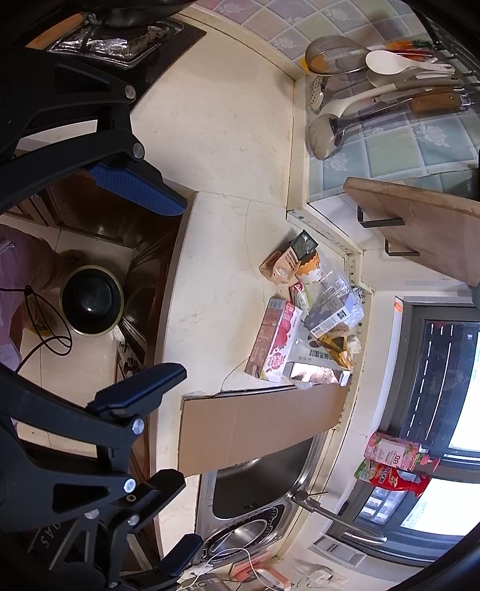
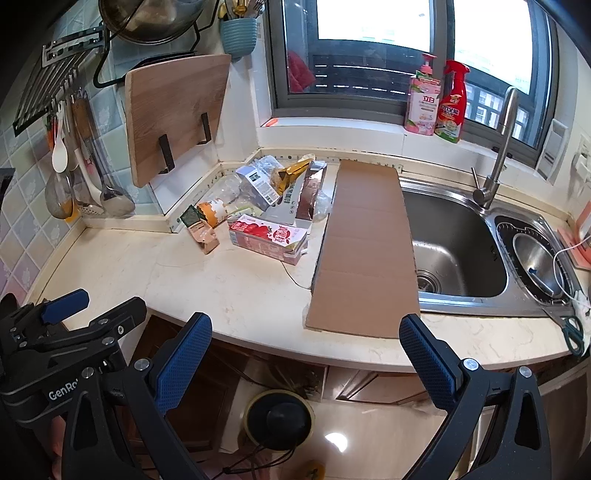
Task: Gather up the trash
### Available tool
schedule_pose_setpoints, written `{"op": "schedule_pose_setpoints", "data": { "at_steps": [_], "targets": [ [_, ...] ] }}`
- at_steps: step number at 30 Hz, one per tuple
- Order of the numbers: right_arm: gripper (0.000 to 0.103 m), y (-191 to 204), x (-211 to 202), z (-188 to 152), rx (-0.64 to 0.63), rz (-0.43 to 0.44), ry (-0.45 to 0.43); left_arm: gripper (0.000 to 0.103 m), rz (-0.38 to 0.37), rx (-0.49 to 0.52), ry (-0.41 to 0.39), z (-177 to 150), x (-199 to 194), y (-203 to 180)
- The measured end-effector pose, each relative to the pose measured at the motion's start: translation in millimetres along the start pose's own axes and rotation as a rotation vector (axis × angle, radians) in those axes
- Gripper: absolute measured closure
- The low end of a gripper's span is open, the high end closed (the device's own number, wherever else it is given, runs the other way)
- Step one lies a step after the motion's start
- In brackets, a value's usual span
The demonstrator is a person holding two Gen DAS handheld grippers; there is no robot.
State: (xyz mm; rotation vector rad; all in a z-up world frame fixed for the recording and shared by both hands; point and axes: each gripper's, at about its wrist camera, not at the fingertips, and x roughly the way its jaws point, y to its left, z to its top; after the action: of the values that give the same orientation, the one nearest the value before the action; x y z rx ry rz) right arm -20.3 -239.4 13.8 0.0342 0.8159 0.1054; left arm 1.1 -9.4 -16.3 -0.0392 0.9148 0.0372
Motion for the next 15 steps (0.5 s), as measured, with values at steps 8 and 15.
{"op": "schedule_pose_setpoints", "data": {
  "at_steps": [8, 15],
  "targets": [
    [0.001, 6, 26, 22, -0.018, 0.029, 0.013, 0.022, 0.011, 0.007, 0.043, 24, 21, 10],
    [0.001, 6, 69, 66, -0.029, 0.091, 0.038, 0.022, 0.009, -0.023, 0.089, 59, 56, 32]
  ]
}}
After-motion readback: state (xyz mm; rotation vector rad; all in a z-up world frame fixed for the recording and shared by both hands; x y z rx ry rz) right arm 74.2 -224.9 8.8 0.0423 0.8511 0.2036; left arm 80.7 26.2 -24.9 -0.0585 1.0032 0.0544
